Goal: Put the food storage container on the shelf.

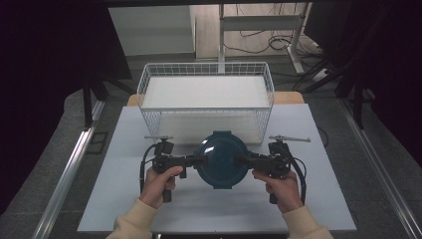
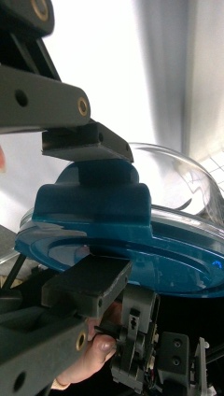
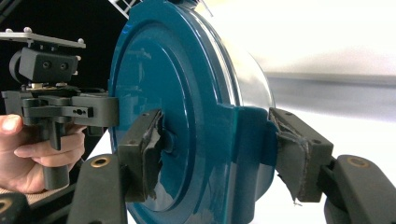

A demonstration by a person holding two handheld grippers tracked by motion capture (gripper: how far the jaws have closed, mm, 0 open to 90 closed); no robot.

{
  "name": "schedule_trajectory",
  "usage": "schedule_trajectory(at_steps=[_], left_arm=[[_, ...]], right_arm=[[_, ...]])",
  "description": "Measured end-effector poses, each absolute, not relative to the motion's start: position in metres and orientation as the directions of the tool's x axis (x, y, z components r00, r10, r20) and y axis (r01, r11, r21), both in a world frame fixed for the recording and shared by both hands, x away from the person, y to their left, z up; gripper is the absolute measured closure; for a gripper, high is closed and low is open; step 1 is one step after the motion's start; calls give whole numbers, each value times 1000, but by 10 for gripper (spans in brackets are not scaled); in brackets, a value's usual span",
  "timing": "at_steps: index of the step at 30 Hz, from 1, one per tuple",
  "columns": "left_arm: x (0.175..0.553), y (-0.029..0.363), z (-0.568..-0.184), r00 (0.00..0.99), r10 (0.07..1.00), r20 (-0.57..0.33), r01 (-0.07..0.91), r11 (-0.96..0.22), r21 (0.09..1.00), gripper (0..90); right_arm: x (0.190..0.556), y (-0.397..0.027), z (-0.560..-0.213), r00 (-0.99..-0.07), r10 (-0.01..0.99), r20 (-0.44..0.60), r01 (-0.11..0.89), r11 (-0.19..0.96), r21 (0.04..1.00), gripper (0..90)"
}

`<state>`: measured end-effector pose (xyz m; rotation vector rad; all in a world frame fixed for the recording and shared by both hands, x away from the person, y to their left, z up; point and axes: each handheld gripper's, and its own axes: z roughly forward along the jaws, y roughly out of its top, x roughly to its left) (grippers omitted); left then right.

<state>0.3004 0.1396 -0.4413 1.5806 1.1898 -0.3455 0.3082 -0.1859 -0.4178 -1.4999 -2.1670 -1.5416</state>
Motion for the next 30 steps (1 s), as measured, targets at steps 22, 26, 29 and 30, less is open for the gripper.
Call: schedule_trajectory(at_steps=[22, 26, 29, 30], left_arm=[[297, 155, -382, 514, 527, -677, 760, 85, 644, 441], [298, 157, -373, 523, 528, -669, 751, 85, 655, 441], [299, 159, -368, 524, 526, -670, 749, 89, 656, 442], [300, 159, -367, 523, 525, -671, 750, 91, 656, 441]], right_arm=[[309, -170, -363, -587, 627, 512, 670, 21, 742, 378], [310, -168, -354, -595, 625, 504, 660, 22, 751, 378], [312, -166, -348, -601, 626, 498, 651, 22, 759, 378], [312, -166, -346, -600, 626, 498, 653, 23, 757, 378]])
